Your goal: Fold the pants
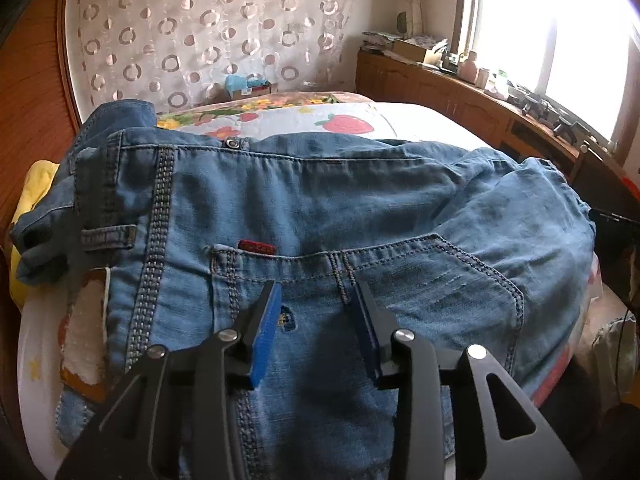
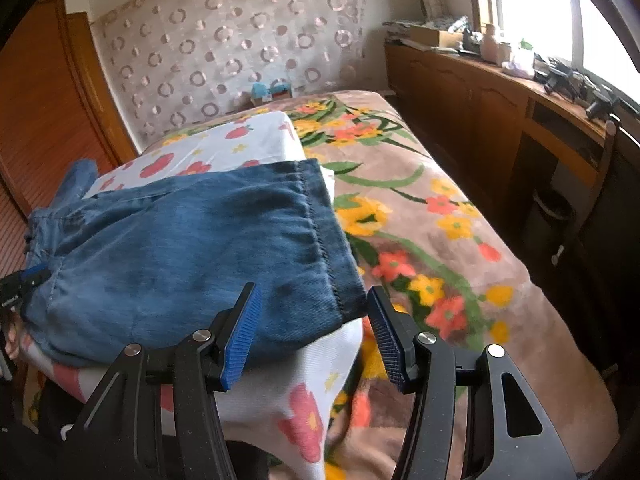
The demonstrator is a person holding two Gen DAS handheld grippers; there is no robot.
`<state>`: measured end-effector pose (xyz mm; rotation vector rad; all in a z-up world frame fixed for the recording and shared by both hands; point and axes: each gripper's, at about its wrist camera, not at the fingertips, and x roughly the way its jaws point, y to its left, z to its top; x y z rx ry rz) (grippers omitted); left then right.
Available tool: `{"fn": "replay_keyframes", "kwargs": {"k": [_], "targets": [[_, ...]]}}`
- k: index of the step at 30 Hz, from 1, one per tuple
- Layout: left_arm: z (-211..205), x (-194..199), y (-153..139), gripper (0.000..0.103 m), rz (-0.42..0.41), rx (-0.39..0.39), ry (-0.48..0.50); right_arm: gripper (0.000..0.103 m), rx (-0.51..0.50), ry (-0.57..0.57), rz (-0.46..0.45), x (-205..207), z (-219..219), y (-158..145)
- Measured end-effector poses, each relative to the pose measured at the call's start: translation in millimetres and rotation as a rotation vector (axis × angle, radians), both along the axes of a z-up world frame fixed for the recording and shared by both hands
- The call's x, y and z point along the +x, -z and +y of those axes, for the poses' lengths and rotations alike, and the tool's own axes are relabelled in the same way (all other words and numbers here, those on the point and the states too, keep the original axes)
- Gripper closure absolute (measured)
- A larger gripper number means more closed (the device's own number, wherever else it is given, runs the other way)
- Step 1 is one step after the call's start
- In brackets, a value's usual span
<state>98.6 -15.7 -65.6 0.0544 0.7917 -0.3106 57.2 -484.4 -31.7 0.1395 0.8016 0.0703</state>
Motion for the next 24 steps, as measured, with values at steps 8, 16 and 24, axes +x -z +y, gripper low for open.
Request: {"fn": "replay_keyframes", "kwargs": {"k": [8,16,24], "targets": [[-4.7,-4.7,2.4,0.06,-0.029,0.011,-0.011,0.047,0.035,0.001,0.014,0.2,-6.3,7.1],[-6.1,-7.0,0.8,0.059,-0.019,0.006,-0.02,0.087,0.049,-0.029,-0.008,1.5,-1.1,1.8],[-1.3,-17.2,-14.2,0.059,-0.018,0.001,-0.014,0.097,0.008,-0.113,-0.147,-1.3,27.4,-50.0]]}}
